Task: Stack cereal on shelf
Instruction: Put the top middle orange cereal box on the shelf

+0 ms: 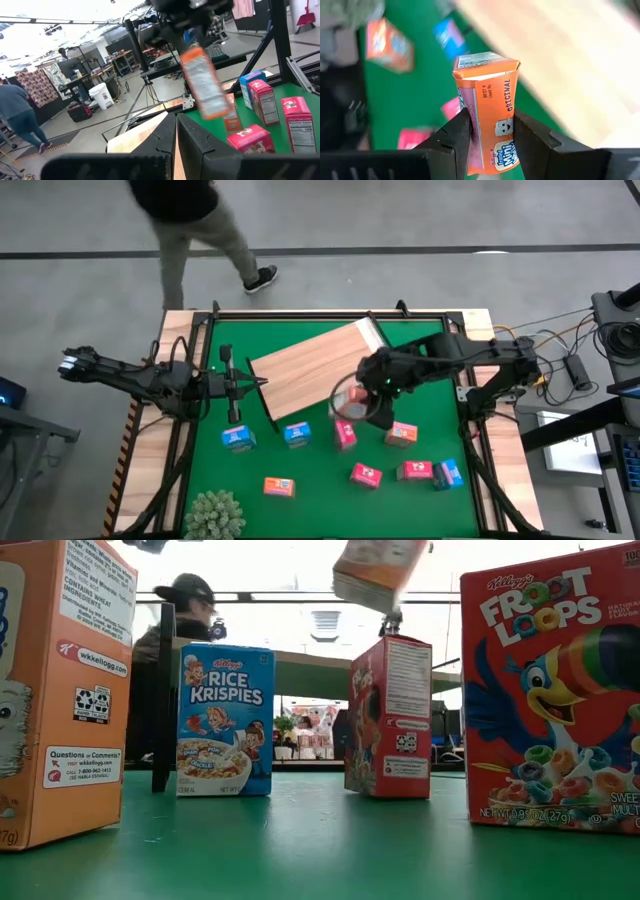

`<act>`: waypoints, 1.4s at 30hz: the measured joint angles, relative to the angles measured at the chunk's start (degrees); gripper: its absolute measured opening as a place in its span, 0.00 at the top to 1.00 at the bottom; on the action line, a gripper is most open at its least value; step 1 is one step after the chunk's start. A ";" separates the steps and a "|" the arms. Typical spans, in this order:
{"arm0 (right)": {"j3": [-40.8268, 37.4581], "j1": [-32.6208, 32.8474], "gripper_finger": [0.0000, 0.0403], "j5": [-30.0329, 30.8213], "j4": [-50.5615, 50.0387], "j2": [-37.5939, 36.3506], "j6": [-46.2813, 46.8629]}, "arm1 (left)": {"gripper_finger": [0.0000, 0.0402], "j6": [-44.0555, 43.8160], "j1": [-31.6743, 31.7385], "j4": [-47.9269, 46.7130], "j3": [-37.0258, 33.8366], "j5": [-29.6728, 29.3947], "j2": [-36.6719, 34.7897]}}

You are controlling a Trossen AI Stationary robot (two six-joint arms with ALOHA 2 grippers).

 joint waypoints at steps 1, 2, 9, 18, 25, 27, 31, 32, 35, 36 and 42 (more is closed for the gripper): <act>1.15 -0.50 0.69 1.41 0.32 0.32 -0.44 | 1.00 -0.04 -0.02 0.04 0.00 0.00 0.00; 2.12 -1.12 0.69 2.32 1.00 0.51 -1.27 | 1.00 -0.04 0.00 0.17 0.00 0.00 0.00; 6.28 -7.13 0.70 3.11 3.83 4.74 -11.63 | 1.00 0.03 0.00 0.81 0.02 0.00 -0.17; 12.35 -14.58 0.69 3.13 2.11 11.92 -22.19 | 1.00 -0.42 0.00 0.48 0.02 0.00 -0.20; 14.83 -16.51 0.67 2.71 0.70 15.36 -25.27 | 1.00 -1.57 0.00 0.35 0.02 0.00 -0.22; 14.83 -16.60 0.64 2.83 0.65 16.33 -26.13 | 1.00 -1.57 0.00 0.35 0.02 0.00 -0.24; 14.81 -16.53 0.56 3.19 0.86 17.52 -26.35 | 1.00 -1.56 -0.01 0.35 0.02 0.00 -0.20; 14.81 -16.61 0.53 3.19 0.76 17.52 -26.36 | 1.00 -1.55 0.00 0.37 0.02 0.00 -0.20; 14.70 -16.63 0.47 3.21 1.54 17.52 -26.42 | 1.00 -1.57 0.00 0.37 0.02 0.00 -0.20; 14.70 -16.65 0.46 3.31 1.68 17.50 -26.36 | 1.00 -1.57 0.00 0.37 0.02 0.00 -0.20; 16.26 -16.68 0.41 3.51 2.28 16.40 -24.44 | 1.00 -1.57 -0.01 0.39 0.02 0.00 -0.17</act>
